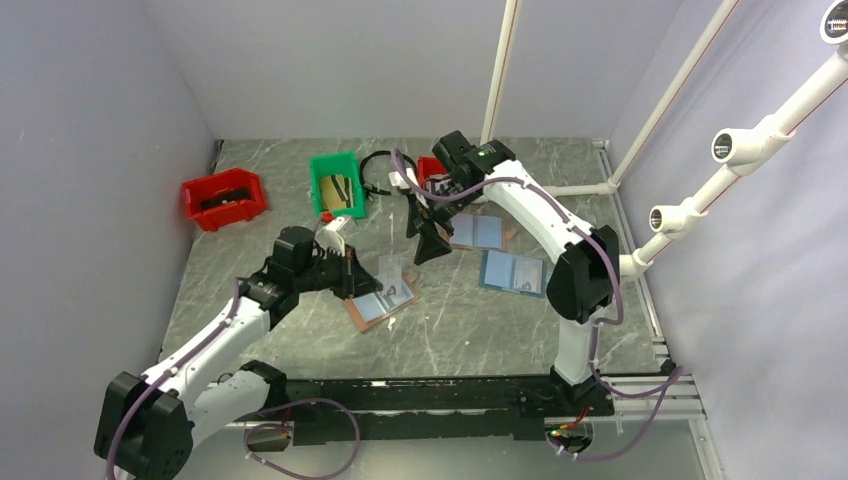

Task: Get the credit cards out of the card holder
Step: Place the credit card in the storage box.

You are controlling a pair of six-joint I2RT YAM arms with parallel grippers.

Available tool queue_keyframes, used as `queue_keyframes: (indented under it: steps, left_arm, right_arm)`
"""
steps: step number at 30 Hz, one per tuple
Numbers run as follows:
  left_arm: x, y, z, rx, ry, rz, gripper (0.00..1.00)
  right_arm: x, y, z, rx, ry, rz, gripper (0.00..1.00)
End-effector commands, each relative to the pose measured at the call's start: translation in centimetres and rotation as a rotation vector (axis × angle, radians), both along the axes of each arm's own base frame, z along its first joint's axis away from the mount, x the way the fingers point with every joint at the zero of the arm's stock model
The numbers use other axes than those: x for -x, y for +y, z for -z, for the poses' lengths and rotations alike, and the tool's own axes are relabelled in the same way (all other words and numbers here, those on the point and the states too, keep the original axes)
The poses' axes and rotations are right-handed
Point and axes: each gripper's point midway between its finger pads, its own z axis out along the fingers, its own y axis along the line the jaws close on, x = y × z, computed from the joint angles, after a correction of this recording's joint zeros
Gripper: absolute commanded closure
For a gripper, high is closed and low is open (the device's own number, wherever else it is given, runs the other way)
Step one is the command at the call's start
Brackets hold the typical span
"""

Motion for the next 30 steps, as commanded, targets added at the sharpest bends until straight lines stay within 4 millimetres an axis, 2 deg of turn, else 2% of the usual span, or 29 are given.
queue_keyframes:
  steps: [1, 11, 15, 24, 27, 28, 30]
  left_arm:
    - [-1.2, -1.1, -2.4, 0.008, -0.134, 0.030, 1.00]
    - [-0.8, -3.0, -2.7, -0.002, -0.162, 0.095, 1.00]
    - [-0.9, -3.5, -3.0, 0.002, -0.169, 0.102, 1.00]
    - [-1.0, -3.8, -3.1, -0.006, -0.176, 0.104, 1.00]
    - [-1.1, -3.7, -3.2, -0.009, -0.182, 0.097, 1.00]
    - [-1.1, -3.7, -3.2, -0.011, -0.182, 0.094, 1.00]
    - [-1.3, -3.5, -3.1, -0.019, -0.182, 0.074, 1.00]
  right_arm:
    - [1.9, 0.3, 0.0, -0.029, 0.011, -0.119, 0.21]
    - [1.6, 1.0, 1.0, -0.010, 0.034, -0.097, 0.25]
    - [2.2, 1.1, 1.3, -0.006, 0.059, -0.110, 0.28]
    - [3.5, 1.1, 2.0, 0.007, 0.105, -0.136, 0.48]
    - [3.6, 1.1, 1.9, 0.005, 0.113, -0.143, 0.64]
    - [3.8, 1.1, 1.9, 0.004, 0.119, -0.149, 0.78]
    - [3.9, 1.1, 1.9, 0.004, 0.127, -0.157, 1.00]
